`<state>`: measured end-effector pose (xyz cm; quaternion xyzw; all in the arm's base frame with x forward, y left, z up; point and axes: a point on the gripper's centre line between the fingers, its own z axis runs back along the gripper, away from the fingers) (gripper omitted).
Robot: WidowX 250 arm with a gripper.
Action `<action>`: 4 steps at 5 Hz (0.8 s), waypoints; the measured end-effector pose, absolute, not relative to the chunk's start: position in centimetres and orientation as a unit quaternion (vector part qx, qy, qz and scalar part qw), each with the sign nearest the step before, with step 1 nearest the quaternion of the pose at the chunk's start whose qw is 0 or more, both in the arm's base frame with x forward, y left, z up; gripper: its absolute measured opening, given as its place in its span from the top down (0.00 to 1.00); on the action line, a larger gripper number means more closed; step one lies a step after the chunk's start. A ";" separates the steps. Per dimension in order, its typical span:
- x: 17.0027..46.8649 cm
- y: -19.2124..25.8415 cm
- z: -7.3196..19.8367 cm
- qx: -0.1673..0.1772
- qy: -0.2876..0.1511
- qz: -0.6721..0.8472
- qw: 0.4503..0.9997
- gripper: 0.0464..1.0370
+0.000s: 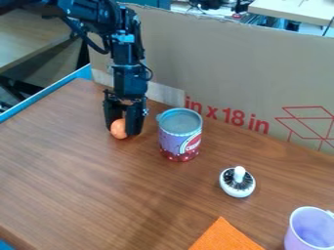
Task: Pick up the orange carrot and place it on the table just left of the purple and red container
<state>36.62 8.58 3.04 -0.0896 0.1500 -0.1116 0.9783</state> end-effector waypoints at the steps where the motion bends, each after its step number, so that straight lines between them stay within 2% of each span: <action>1: 36.7 8.8 4.3 -0.078 0.136 -0.113 0.981 0.04; 2: 37.1 9.0 6.0 -0.071 0.117 -0.118 0.983 0.04; 3: 35.3 9.1 10.0 -0.034 0.068 -0.126 0.989 0.04; 4: 31.6 8.7 13.5 -0.002 0.034 -0.134 0.990 0.04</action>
